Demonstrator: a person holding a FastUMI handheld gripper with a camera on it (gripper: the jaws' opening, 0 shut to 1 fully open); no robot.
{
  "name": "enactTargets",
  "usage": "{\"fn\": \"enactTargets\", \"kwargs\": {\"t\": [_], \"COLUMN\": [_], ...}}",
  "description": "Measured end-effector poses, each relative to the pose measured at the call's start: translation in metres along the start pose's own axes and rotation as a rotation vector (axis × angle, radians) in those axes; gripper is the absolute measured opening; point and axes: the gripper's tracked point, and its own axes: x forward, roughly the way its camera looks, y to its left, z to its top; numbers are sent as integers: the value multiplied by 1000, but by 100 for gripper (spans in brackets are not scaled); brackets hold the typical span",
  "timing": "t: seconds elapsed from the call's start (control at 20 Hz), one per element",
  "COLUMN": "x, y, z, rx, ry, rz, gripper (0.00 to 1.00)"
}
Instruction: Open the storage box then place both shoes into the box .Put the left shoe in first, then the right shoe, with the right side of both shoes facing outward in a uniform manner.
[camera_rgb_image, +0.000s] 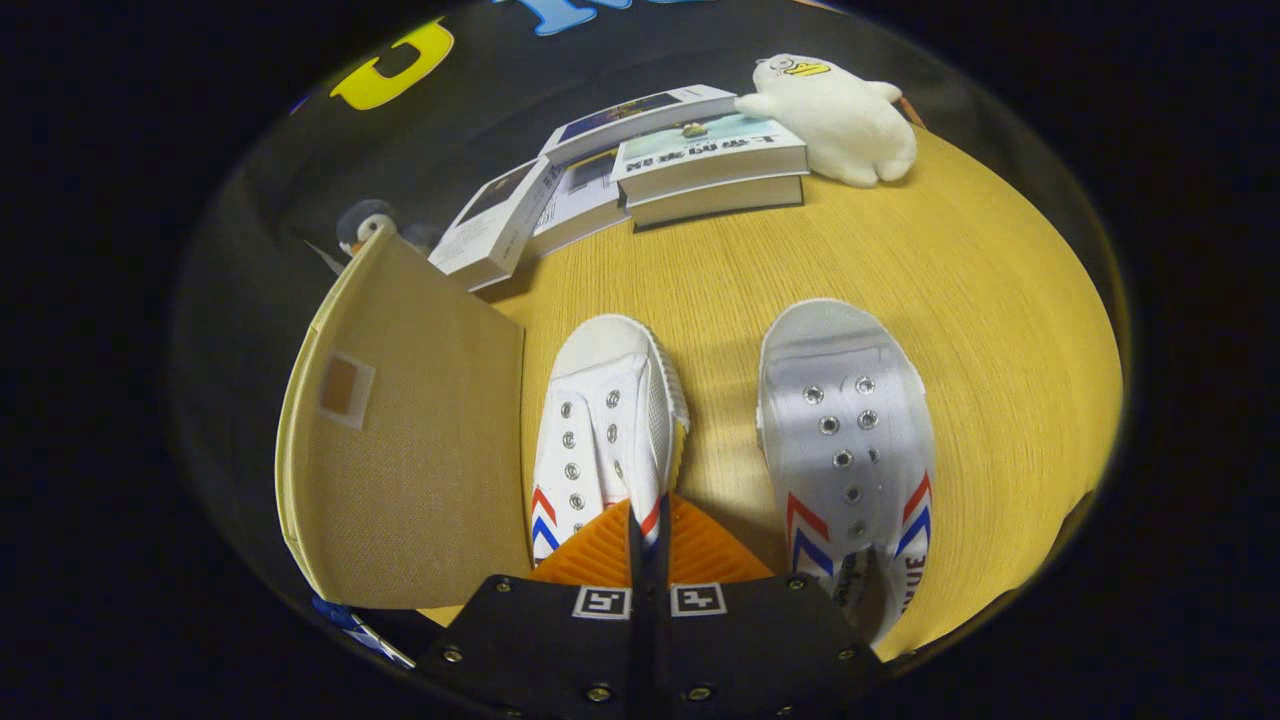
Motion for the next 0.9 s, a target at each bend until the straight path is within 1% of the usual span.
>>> {"fn": "enactTargets", "kwargs": {"t": [0.2, 0.55, 0.75, 0.9], "x": [-32, -85, -109, -116], "y": [24, 68, 92, 119], "z": [20, 59, 79, 88], "rx": [53, 2, -33, -55], "ry": [-21, -81, -126, -145], "rz": [67, 100, 95, 115], "gripper": [0, 0, 0, 0]}}
